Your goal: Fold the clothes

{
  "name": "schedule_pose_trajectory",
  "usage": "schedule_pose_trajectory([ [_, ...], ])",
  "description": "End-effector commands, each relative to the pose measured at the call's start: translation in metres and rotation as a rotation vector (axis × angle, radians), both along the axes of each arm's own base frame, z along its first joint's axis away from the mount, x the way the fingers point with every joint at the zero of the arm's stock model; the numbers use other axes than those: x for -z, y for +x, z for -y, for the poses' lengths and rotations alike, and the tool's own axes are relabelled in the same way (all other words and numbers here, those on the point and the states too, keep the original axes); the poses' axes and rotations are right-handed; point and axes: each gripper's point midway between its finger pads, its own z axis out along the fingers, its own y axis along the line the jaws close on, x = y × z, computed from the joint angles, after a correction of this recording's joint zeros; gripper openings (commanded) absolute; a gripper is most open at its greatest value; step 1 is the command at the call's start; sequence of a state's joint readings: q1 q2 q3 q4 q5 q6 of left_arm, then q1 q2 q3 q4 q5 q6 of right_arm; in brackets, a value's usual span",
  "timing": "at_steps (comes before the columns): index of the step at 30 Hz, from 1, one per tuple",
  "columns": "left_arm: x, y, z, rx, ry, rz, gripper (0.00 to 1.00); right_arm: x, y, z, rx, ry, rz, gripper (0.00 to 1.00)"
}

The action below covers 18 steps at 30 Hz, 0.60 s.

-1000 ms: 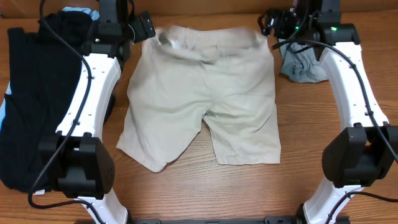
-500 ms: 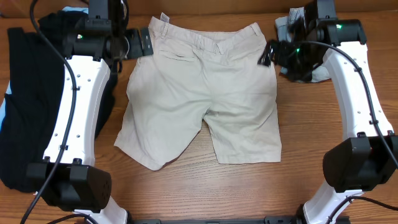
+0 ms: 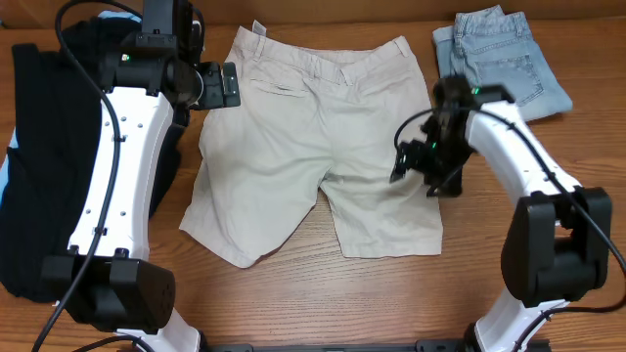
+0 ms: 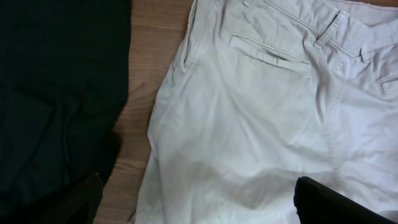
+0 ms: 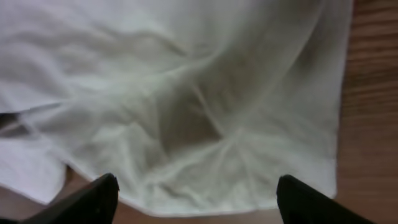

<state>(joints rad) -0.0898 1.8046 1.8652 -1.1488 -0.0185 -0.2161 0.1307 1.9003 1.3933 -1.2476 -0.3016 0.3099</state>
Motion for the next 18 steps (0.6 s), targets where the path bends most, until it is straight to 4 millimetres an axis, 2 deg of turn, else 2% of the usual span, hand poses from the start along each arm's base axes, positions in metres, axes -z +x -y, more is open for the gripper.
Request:
schedule_pose_trajectory([
  [1, -0.002, 0.002, 0.002, 0.032, 0.006, 0.006, 1.00, 0.016, -0.019, 0.004, 0.078, -0.025, -0.038, 0.82],
  [7, 0.003, 0.004, 0.003, 0.033, 0.006, -0.001, 1.00, 0.055, -0.040, 0.008, 0.151, -0.049, -0.073, 0.76],
  [13, 0.012, 0.007, 0.003, 0.034, 0.008, -0.020, 1.00, 0.081, -0.047, 0.022, 0.286, -0.094, -0.077, 0.76],
  [18, 0.031, 0.011, 0.005, 0.037, 0.009, -0.062, 1.00, 0.091, -0.053, 0.049, 0.364, -0.152, -0.092, 0.77],
])
